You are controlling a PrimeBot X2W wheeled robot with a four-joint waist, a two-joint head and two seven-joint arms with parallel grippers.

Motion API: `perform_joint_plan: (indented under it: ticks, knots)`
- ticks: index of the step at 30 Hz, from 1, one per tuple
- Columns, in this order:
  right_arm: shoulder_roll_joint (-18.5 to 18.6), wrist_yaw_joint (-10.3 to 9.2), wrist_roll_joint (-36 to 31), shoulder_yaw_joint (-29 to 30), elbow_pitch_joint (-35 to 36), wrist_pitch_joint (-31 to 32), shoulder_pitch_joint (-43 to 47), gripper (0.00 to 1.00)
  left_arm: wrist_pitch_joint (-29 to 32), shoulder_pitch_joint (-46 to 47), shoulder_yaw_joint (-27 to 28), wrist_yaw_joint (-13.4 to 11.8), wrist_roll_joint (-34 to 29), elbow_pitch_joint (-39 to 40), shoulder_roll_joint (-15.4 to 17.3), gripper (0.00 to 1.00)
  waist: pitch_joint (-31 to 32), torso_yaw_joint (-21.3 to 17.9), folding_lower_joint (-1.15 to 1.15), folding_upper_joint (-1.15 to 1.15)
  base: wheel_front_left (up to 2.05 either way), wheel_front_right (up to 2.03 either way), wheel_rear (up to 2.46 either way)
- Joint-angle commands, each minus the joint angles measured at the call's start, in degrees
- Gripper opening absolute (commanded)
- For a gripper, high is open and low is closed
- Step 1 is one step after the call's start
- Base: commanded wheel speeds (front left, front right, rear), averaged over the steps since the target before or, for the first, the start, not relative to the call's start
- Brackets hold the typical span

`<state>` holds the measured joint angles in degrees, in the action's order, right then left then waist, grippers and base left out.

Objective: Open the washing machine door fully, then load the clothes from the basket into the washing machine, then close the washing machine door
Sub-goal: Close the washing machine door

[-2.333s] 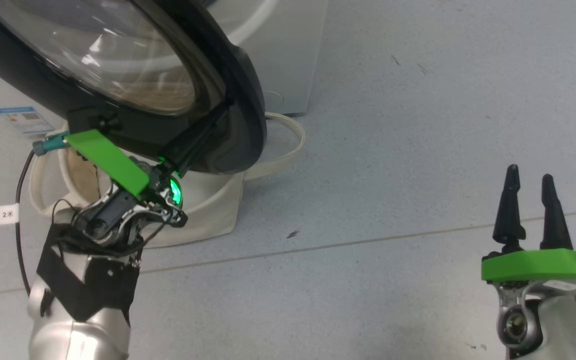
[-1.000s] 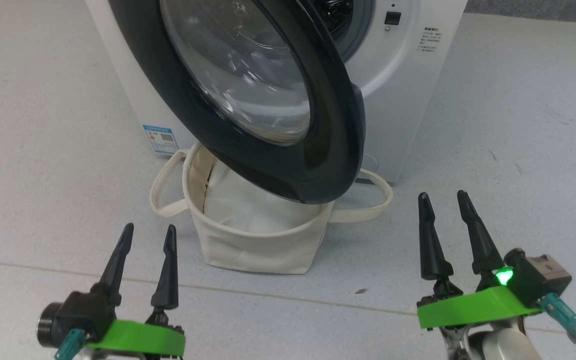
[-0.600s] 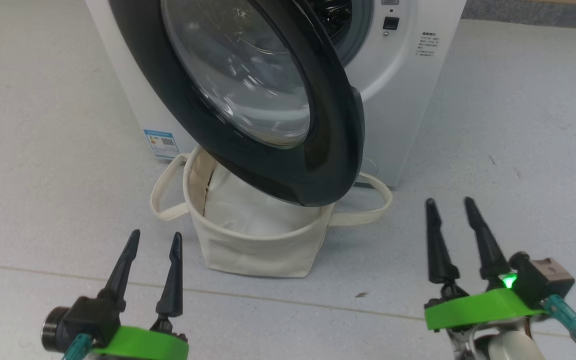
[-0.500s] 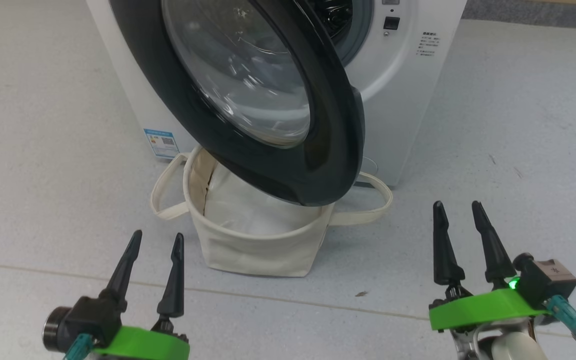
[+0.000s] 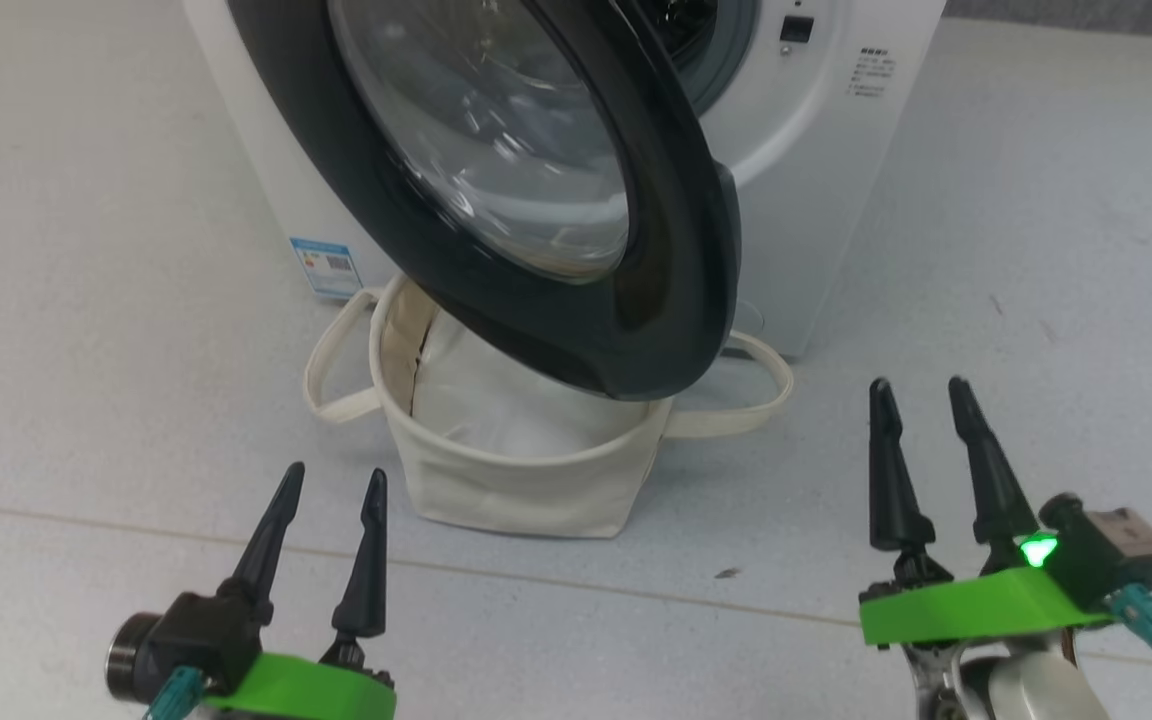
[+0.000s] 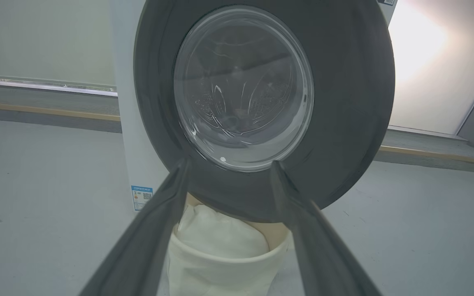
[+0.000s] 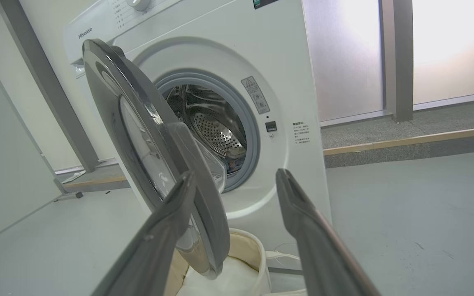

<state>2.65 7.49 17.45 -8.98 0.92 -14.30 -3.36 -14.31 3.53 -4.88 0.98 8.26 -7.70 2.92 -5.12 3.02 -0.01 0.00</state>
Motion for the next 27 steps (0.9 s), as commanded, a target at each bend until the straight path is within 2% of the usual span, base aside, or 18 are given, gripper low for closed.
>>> perform_joint_plan:
  ticks: [1,7,8,9,11,15,22,27]
  knots:
    - [0.2,0.0,0.5,-1.5,2.7,-0.7,-3.0,1.0,-0.7,2.2,1.5,-0.5,0.2,1.6,0.0,1.0,-0.6,0.2,0.01,0.0,0.0,0.0,0.0]
    - [0.2,0.0,-1.6,-7.6,4.4,-0.7,-6.4,1.0,-0.7,4.2,-0.3,-1.0,0.7,1.4,0.0,1.0,-3.5,1.8,0.01,0.0,0.0,0.0,0.0]
    - [0.2,0.0,-2.0,-9.2,4.0,-0.7,-7.2,0.53,-0.7,4.5,-0.5,-1.1,0.7,1.3,0.0,1.0,-4.0,2.1,0.01,0.0,0.0,0.0,0.0]
    - [0.2,0.0,-2.8,-10.7,3.2,-0.7,-8.0,0.0,-0.7,4.9,-0.7,-1.2,0.7,1.3,0.0,1.0,-4.6,2.4,0.01,0.0,0.0,0.0,0.0]
    - [0.2,0.0,-4.6,-12.8,1.5,-0.7,-10.0,0.0,-0.7,5.5,-1.1,-1.4,0.8,1.3,0.0,1.0,-5.7,3.1,0.01,0.0,0.0,0.0,0.0]
    - [0.2,0.0,-7.1,-13.4,-3.8,-0.7,-13.9,0.0,-0.7,7.0,-2.6,-2.0,1.6,1.2,0.0,1.0,-8.0,5.0,0.01,0.0,0.0,0.0,0.0]
    - [0.2,0.0,-9.7,-9.4,-12.4,-0.7,-20.6,0.0,-0.7,9.1,-5.3,-3.1,2.7,0.8,0.0,1.0,-11.2,8.0,0.01,0.0,0.0,0.0,0.0]
    - [0.2,0.0,-11.6,-6.4,-13.9,-0.7,-23.7,0.0,-0.7,9.9,-6.0,-3.8,3.4,1.2,0.0,1.0,-12.7,9.7,0.01,0.0,0.0,0.0,0.0]
